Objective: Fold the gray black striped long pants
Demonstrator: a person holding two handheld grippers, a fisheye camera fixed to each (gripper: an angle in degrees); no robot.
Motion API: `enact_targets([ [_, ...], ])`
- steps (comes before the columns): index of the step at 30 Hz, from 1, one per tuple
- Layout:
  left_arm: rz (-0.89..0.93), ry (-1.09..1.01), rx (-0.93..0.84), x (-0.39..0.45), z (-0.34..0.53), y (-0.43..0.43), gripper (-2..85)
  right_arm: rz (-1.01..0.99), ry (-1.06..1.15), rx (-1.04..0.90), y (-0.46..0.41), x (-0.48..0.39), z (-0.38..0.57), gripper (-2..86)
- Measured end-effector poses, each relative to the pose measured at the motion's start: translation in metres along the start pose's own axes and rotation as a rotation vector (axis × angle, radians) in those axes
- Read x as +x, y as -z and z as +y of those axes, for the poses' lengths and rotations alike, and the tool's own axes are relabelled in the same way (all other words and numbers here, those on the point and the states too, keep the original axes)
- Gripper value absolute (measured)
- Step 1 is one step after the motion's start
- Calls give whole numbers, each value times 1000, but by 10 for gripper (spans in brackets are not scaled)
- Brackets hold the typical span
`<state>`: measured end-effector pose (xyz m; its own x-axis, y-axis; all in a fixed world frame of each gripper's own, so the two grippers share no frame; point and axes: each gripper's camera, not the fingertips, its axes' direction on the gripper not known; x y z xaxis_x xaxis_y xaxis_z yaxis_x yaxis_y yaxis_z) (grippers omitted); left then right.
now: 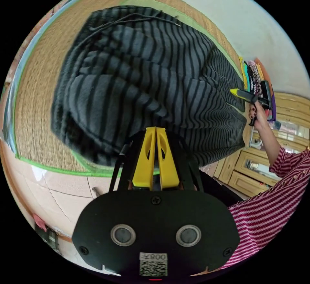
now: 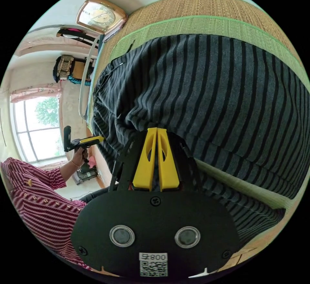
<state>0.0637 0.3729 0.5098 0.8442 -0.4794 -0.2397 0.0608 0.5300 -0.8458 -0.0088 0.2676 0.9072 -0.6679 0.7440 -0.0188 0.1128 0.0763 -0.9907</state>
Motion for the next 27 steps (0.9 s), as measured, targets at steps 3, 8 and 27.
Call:
enact_targets([
  [3,-79,44,-104,-16,18,-8,1,-36,80,-86,-26,-31,7,0],
  [8,-14,62,-78,-12,25,2,5,16,112,-329,-99,-44,21,0],
  [27,-436,-378,103,89,-171,11,47,-109,-7,-241,-83,-28,22,0],
])
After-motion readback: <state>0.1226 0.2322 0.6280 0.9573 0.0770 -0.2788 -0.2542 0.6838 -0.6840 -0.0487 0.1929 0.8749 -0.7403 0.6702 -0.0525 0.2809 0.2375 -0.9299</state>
